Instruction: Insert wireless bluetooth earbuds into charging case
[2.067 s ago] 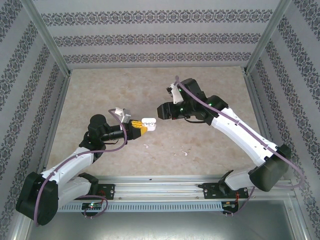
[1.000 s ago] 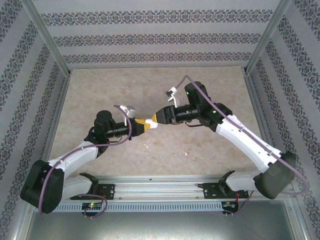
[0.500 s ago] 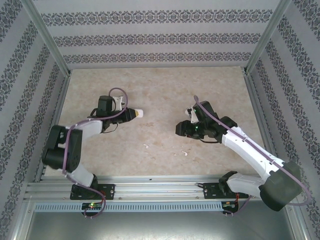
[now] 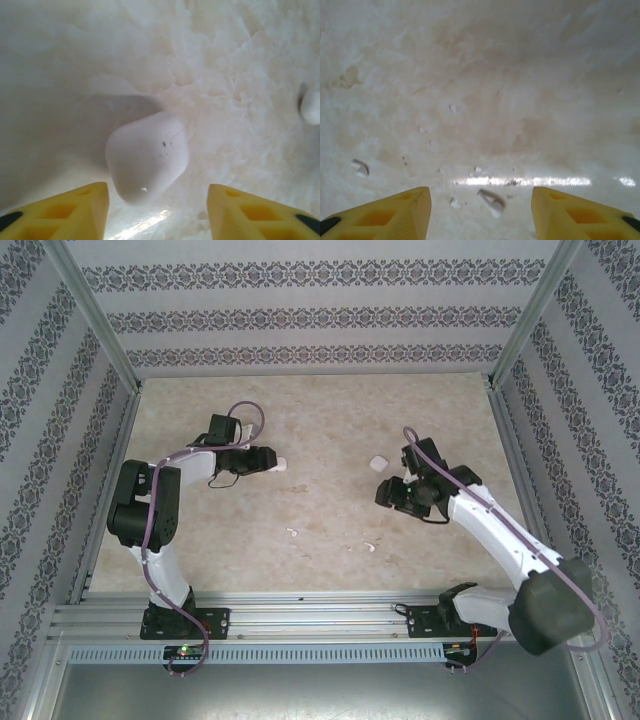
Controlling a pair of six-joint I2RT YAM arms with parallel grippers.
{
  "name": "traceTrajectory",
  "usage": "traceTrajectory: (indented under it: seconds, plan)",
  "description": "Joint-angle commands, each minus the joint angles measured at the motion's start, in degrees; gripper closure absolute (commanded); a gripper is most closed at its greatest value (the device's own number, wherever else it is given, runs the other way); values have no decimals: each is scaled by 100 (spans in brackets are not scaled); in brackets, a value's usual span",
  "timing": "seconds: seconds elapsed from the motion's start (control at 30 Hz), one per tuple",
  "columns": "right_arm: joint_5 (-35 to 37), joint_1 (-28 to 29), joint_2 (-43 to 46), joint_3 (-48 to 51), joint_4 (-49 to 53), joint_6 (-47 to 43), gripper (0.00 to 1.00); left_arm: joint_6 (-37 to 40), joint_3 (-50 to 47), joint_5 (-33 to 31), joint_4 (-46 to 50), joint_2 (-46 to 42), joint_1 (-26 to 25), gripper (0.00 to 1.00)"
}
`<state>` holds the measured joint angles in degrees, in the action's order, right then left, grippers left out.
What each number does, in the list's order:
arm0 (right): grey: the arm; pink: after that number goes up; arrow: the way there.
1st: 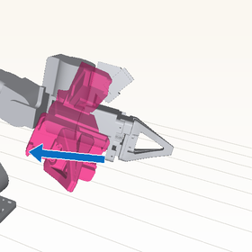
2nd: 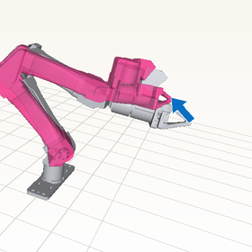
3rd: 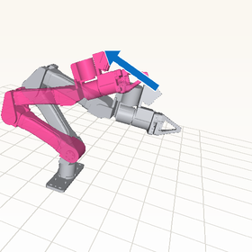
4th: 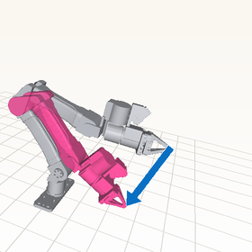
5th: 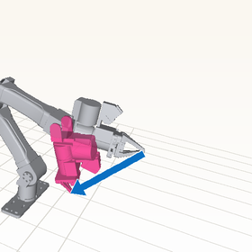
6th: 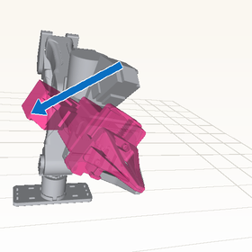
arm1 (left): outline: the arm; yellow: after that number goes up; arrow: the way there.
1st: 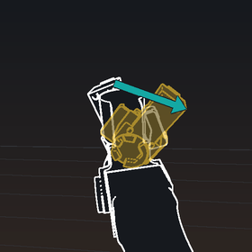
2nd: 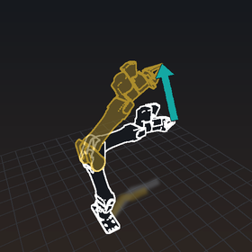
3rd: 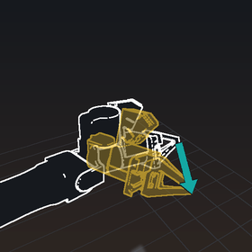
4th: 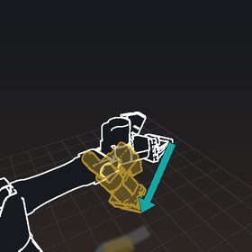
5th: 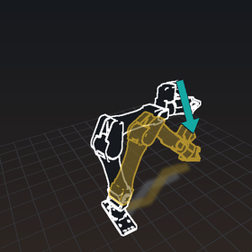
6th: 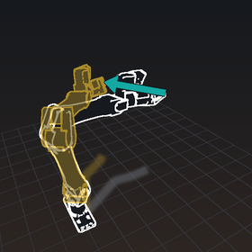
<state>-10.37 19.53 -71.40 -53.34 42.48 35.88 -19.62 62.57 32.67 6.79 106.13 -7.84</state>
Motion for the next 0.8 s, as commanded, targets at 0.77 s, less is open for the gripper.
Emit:
traceTrajectory:
  seconds: [0.77]
  plan:
    - [161,-793,-5484,-4721,868,-953,36,-294,-389,76,-672,-403,-1334,41]
